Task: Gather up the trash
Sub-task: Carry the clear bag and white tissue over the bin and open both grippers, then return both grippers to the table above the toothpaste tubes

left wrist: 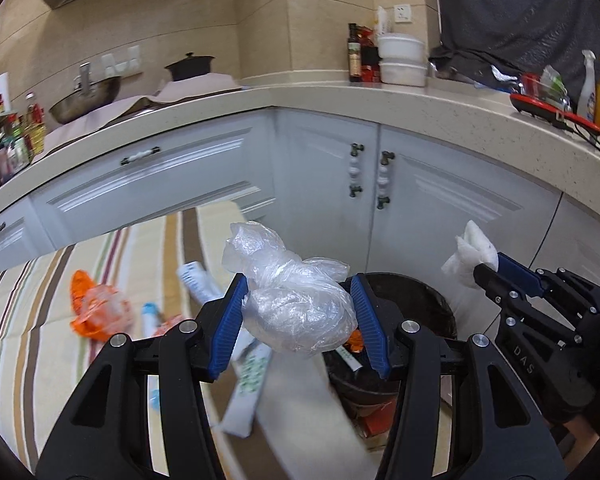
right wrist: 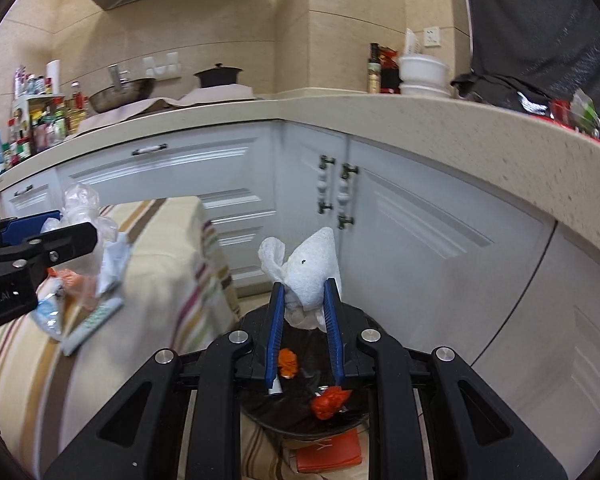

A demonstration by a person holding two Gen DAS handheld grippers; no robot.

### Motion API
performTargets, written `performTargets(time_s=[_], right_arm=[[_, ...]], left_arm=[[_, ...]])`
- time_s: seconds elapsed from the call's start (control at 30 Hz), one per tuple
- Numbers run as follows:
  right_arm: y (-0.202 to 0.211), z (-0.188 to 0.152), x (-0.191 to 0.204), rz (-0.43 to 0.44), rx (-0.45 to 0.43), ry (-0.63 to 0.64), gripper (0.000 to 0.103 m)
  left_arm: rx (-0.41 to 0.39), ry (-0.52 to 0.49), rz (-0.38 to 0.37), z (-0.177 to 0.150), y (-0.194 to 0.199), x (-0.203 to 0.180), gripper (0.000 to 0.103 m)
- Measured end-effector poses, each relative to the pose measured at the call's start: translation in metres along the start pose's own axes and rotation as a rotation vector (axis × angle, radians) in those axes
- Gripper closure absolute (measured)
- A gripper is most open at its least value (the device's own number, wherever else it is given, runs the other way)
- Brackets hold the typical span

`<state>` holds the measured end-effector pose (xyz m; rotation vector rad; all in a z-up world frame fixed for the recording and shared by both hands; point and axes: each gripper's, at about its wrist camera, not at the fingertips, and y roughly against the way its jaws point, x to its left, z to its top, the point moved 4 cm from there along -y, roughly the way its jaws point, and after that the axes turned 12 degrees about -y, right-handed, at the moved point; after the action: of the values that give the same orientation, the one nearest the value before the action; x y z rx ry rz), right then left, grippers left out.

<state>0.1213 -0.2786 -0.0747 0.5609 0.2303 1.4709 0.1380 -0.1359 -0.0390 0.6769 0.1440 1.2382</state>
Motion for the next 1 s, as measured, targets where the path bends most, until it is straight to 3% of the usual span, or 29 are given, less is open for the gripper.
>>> performTargets(time_s=[0.33, 0.4, 0.43, 0.57, 0.83, 1.0], right_arm=[[-0.032, 0.001, -0.034, -0.024, 0.008, -0.05, 0.08], [-0.041, 0.003, -0.038, -0.028, 0.003, -0.068, 0.063], [-0.045, 0.003, -0.041, -0.037, -0.007, -0.078, 0.049], [-0.053, 0.004, -0.047, -0.049, -0.002, -0.101, 0.048], [-0.037, 0.0, -0.039, -0.033, 0.011, -0.12, 0.043], [-0.02, 0.001, -0.016, 0.014, 0.012, -0.118, 0.041]], left_arm=[[0.064, -0.045, -0.002, 0.021, -0.059, -0.045, 0.051], [0.077, -0.048, 0.018, 0.024, -0.072, -0.05, 0.046], [0.086, -0.052, 0.028, 0.025, -0.078, -0.053, 0.041], [0.127, -0.042, 0.029, 0.024, -0.091, -0.053, 0.037], [0.101, 0.013, 0.042, 0.019, -0.067, -0.027, 0.025], [0.082, 0.053, 0.079, 0.006, -0.037, 0.005, 0.024]])
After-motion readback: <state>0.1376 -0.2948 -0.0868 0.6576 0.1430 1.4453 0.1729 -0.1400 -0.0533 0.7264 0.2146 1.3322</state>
